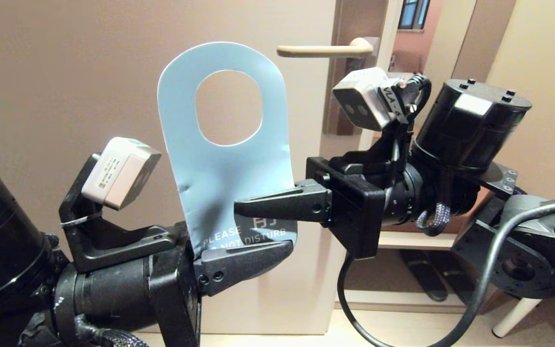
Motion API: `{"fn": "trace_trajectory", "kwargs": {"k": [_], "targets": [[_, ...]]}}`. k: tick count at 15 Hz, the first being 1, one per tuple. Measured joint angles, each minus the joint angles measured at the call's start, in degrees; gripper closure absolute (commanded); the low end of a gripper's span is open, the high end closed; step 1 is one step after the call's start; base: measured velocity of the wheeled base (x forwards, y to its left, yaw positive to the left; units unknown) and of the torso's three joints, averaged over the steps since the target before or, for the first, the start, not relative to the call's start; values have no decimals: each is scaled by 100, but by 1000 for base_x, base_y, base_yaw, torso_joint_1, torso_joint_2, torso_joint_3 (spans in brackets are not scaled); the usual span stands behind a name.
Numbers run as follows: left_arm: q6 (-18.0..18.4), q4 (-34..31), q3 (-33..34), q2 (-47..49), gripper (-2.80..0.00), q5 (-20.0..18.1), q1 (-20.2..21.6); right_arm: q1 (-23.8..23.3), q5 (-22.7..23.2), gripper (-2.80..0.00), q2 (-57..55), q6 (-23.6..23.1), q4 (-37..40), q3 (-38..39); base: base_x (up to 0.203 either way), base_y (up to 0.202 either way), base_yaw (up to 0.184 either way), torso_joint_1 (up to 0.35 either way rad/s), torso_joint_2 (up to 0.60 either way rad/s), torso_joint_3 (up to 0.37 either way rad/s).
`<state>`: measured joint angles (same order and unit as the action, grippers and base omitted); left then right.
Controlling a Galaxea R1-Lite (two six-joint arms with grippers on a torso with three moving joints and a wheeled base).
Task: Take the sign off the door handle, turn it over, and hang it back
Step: Hand it to the other hand
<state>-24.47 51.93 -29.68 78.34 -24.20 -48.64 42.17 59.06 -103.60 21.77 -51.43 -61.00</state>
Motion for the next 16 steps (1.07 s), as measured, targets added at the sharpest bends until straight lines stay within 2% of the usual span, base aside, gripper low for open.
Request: {"fn": "trace_trajectory", "kwargs": {"k": [2,3,10,16], "targets": [[2,-4,0,0,0,-4,-6,0,-9,0,2,-1,-5,26,0,0,0,0,0,0],[0,-4,0,-2,0,-5,-6,0,-11,-280,2,-9,-2,30,0,0,0,0,0,0],[13,11,97,-50,0,-20,-9,-41,-63,-280,2,-166,11,166,0,0,0,0,0,0],[4,-1,361,-285,0,6,8,-485,-50,-280,15,-144,-714,714,0,0,0,0,0,0]]}}
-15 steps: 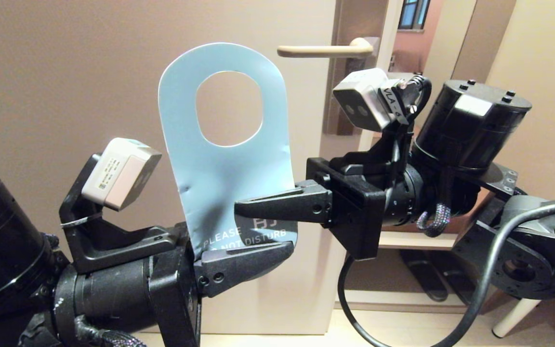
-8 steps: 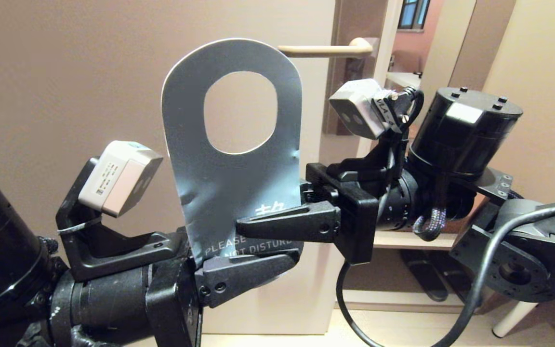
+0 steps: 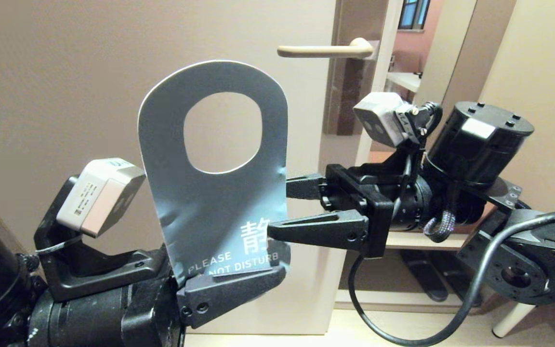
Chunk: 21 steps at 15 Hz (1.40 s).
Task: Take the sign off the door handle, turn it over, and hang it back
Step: Hand it to the other hand, then hang the sign back with the other side facing out
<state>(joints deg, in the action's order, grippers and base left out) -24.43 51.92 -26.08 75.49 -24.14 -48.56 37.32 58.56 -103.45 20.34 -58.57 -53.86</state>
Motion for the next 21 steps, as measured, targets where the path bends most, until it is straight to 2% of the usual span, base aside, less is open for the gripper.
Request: {"fn": "trace_trajectory", "kwargs": {"k": [5,8,11,15,18,19,21], "targets": [[29,-29,185,-153,0,57,80,-662,-124,-280,1,-38,-346,392,0,0,0,0,0,0],[113,-125,369,-330,0,397,120,-920,-696,-280,45,-72,-418,576,0,0,0,0,0,0],[546,-553,446,-485,0,620,332,-987,-1479,-280,85,-346,-423,814,0,0,0,0,0,0],[874,-706,524,-631,0,811,839,-1100,-2102,-280,122,-915,-424,1063,0,0,0,0,0,0],[1319,-711,711,-691,0,862,1354,-1157,-2731,-280,150,-1000,-423,1163,0,0,0,0,0,0],[1417,-713,759,-720,0,864,1536,-1176,-2880,0,176,-1003,-423,1202,0,0,0,0,0,0],[1556,-711,802,-774,0,863,1908,-1223,-2971,0,254,-1005,-424,1297,0,0,0,0,0,0]]}}
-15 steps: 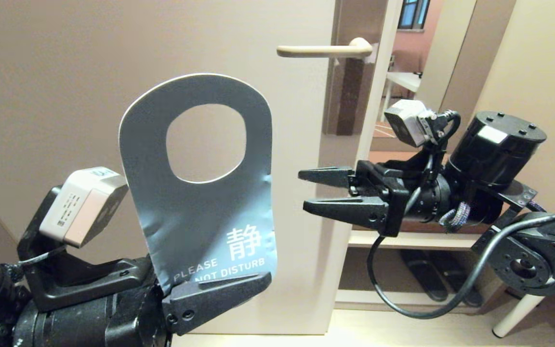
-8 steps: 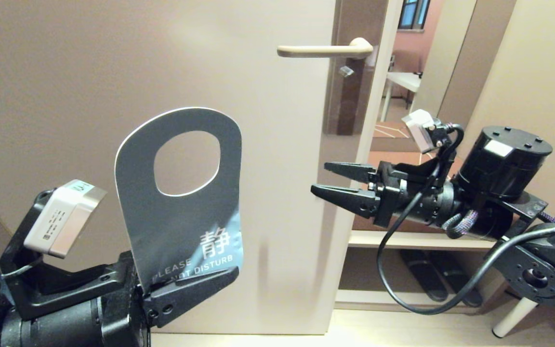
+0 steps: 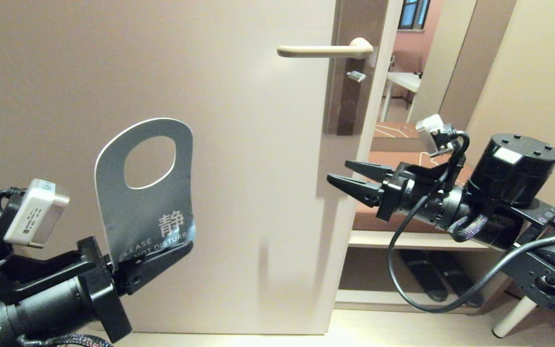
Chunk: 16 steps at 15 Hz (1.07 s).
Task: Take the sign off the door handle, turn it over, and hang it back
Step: Hang the sign back with the other side facing out
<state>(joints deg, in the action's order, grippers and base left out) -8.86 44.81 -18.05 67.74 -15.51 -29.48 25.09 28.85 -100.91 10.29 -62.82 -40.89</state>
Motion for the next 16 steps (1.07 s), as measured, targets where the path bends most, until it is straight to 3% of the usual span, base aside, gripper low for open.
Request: {"fn": "trace_trajectory", "kwargs": {"k": [4,8,12,16], "targets": [[317,0,95,-80,0,2,887,-242,-265,0,201,-93,4,205,0,0,0,0,0,0],[811,0,333,-183,0,37,1610,-819,-357,0,516,-376,25,642,0,0,0,0,0,0],[964,6,443,-206,0,549,1743,-1627,-364,0,996,-643,56,1236,0,0,0,0,0,0],[966,46,544,-219,0,752,1756,-2382,-360,0,1561,-1021,87,2101,0,0,0,0,0,0]]}}
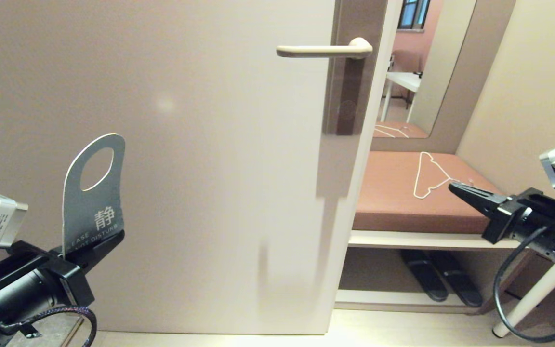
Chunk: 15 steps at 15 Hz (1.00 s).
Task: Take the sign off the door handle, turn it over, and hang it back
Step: Hang the sign back with the other side facing out
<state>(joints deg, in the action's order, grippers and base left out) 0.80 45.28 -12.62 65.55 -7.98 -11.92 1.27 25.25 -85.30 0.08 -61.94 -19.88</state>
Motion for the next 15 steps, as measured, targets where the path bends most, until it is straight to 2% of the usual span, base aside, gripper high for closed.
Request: {"fn": "trace_trajectory", "kwargs": {"k": [5,8,11,13,15], "targets": [[-3,-1,33,-9,0,3,-1,-134,13,0,1330,-57,163,1506,0,0,0,0,0,0],[-1,0,46,-15,0,5,-4,-162,-98,0,2377,-48,926,1843,0,0,0,0,0,0],[-3,-10,50,-52,0,28,-1,-178,-711,0,3412,-60,2003,1948,0,0,0,0,0,0],[12,-29,68,-54,0,238,5,-182,-1245,0,4054,-60,2694,1968,0,0,0,0,0,0],[41,-44,74,-50,0,429,5,-187,-1533,0,4784,-59,3478,1973,0,0,0,0,0,0]]}}
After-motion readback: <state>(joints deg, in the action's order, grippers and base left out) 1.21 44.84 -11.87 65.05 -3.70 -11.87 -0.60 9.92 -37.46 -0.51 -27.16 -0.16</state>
